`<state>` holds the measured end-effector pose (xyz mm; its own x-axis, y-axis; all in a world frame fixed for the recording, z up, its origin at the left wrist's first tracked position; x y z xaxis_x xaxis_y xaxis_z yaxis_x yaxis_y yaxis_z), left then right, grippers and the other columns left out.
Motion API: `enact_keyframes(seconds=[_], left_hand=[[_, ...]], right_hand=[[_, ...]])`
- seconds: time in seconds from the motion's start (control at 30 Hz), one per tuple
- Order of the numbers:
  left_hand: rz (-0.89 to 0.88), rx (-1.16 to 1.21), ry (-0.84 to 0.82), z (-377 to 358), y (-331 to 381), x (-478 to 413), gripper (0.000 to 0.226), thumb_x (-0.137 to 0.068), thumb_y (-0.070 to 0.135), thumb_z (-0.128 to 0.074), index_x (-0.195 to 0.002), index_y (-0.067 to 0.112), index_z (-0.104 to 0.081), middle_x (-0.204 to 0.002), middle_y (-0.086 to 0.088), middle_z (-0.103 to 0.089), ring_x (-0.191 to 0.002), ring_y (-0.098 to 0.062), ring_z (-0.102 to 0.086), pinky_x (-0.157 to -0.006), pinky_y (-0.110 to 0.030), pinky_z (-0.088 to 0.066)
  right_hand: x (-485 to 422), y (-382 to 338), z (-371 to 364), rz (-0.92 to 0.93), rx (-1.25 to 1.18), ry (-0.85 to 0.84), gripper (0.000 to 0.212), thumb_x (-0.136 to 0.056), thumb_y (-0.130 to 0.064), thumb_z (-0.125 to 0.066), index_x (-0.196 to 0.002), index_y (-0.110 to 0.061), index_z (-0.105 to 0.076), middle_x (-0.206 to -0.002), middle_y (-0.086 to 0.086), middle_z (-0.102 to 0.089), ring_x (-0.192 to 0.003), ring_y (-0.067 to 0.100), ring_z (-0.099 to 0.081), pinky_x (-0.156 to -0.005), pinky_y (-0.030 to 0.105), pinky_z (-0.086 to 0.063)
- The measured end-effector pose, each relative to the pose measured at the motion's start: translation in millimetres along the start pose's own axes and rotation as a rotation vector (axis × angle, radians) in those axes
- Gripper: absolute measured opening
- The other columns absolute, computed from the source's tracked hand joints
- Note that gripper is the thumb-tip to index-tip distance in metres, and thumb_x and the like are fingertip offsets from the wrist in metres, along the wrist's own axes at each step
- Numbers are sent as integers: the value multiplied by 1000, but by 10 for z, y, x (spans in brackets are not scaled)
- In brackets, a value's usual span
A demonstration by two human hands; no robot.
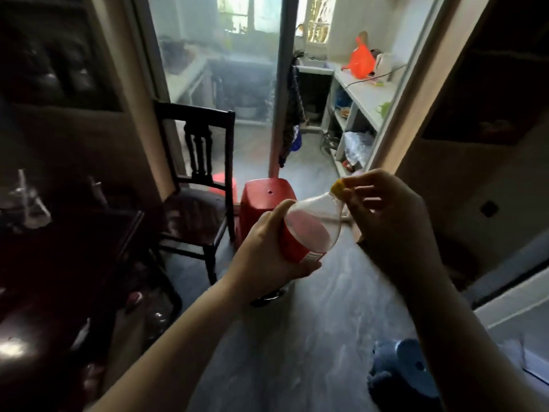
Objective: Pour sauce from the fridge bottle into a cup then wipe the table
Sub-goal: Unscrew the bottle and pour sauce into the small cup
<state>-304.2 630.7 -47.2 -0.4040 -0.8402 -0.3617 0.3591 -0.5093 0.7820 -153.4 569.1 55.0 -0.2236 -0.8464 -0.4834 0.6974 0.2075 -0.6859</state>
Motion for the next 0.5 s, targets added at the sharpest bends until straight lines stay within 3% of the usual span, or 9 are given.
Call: enact_keyframes(seconds=[0.2,0.33,0.5], left_hand=[[205,-114,188,801,-622,200,99,-50,65,-73,-137,34,-36,-122,3,-51,-112,-16,-52,-90,-38,-47],[338,-176,258,1157,-898,316,95,-54,51,-82,-134,43,-31,-122,7,-46,-112,-14,-48,-89,-39,-48],[474,-240,360,1458,-1131,351,90,-53,50,-79,-128,50,-29,-119,12,-44,-110,-10,-46,-87,-32,-45]], right_hand=[[-391,-264,-1044,82,-135,-187,19,-85,-34,-66,-96,-19,-66,-95,-6,-68,-82,-2,-65,-70,18,-54],[-609,-381,-1637,136,-210,-321,16,-86,-31,-67,-94,-18,-66,-93,-4,-68,-80,-1,-64,-66,14,-52],[-924,-475,-2231,253,-245,-466,13,-86,-29,-67,-94,-19,-66,-90,-4,-70,-79,5,-66,-69,27,-55]])
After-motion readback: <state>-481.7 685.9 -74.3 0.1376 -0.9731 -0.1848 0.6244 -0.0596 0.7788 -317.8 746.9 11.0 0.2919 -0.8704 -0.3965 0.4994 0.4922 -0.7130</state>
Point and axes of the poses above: each hand's wrist, its own x-axis away from the middle knuckle, its own z-axis out of the back of the hand, y = z × x, the point moved 7 cm from there along -x, towards the middle knuckle
